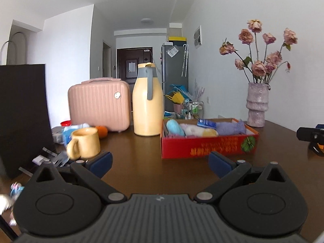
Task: Organize soft objects
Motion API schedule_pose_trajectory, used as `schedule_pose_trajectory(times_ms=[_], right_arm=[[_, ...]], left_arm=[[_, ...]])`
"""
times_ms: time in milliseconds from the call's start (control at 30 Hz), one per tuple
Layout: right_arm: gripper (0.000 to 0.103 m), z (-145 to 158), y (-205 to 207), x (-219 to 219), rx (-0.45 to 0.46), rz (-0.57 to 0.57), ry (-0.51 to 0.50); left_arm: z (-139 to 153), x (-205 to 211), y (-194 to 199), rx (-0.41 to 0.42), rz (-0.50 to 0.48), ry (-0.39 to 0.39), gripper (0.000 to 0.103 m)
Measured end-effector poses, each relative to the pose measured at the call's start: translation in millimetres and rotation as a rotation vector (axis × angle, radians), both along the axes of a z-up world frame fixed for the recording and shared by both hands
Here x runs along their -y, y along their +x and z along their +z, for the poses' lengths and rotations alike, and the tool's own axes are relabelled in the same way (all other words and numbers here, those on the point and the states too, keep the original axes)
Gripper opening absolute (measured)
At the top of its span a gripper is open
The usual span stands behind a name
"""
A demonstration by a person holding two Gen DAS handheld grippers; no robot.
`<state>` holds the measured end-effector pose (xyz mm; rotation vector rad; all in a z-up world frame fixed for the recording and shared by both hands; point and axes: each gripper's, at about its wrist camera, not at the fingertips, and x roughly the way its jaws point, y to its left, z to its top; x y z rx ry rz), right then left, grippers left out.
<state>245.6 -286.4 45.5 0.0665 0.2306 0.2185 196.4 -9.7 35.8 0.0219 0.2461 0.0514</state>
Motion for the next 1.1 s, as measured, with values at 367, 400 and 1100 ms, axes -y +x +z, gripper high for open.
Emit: schedule_pose_trajectory(times_ms=[367, 400, 1100], right_arm=[[0.103, -36.1, -144.9, -26.3, 0.002, 0.044, -0.048], [0.103, -40.6, -157.9, -31.2, -0.001, 0.036, -0.066], [0.103, -43.8, -217.9, -37.8, -0.024, 0.027, 0.03]], left_arm=[[-29.9, -17.7, -130.5, -0.022, 0.024, -0.004, 0.103], [-32.0, -17.9, -137.8, -0.032, 0.028, -0.006, 0.103], [-22.2, 1.6, -175.6, 0.008, -0.047, 0.004, 0.103]])
